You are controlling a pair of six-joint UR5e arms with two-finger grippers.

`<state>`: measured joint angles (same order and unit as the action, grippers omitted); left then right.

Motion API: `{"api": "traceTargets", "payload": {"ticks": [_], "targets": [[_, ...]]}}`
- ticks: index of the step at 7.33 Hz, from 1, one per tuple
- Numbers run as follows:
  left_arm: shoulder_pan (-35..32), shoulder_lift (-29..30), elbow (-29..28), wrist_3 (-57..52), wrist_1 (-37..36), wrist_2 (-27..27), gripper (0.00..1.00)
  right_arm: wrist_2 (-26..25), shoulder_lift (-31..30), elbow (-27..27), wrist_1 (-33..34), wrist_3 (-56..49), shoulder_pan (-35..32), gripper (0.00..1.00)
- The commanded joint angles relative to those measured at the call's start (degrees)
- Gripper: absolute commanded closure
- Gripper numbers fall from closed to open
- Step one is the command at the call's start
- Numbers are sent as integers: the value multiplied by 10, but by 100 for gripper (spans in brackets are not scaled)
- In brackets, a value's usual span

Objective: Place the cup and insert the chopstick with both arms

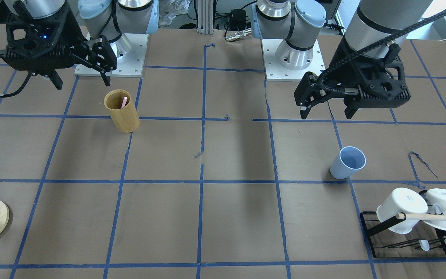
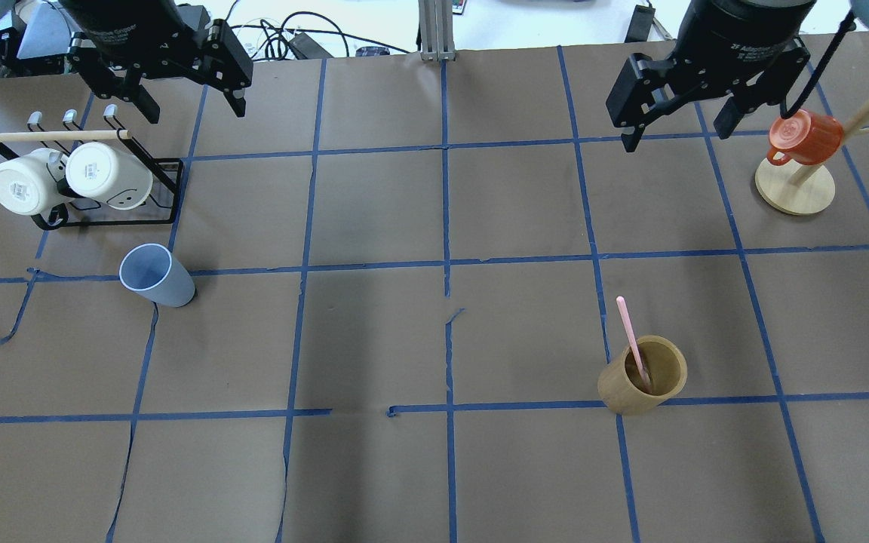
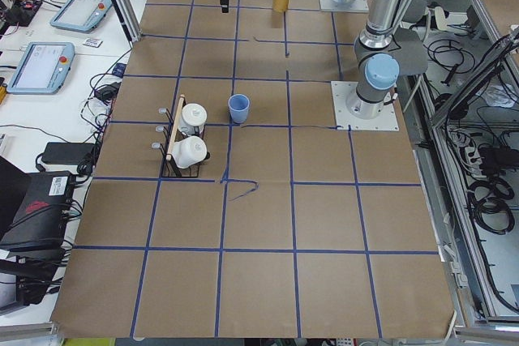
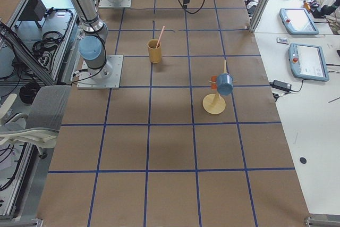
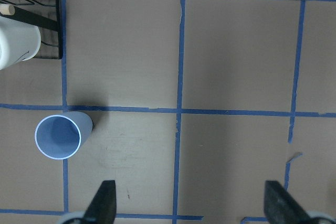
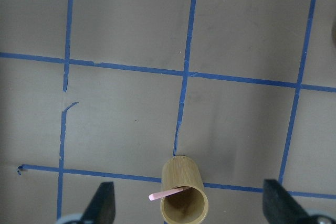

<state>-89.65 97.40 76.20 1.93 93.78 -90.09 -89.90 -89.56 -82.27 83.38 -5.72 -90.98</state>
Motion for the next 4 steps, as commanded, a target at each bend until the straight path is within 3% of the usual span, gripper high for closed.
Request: {"api": "traceTargets", "payload": {"ticks": [1, 4], "targets": [[0, 1, 0, 0, 0, 0, 0, 0, 0, 1, -11, 0, 0, 0], [2, 1, 11, -1, -3, 0, 0, -3, 0, 1, -11, 0, 1, 0]]}}
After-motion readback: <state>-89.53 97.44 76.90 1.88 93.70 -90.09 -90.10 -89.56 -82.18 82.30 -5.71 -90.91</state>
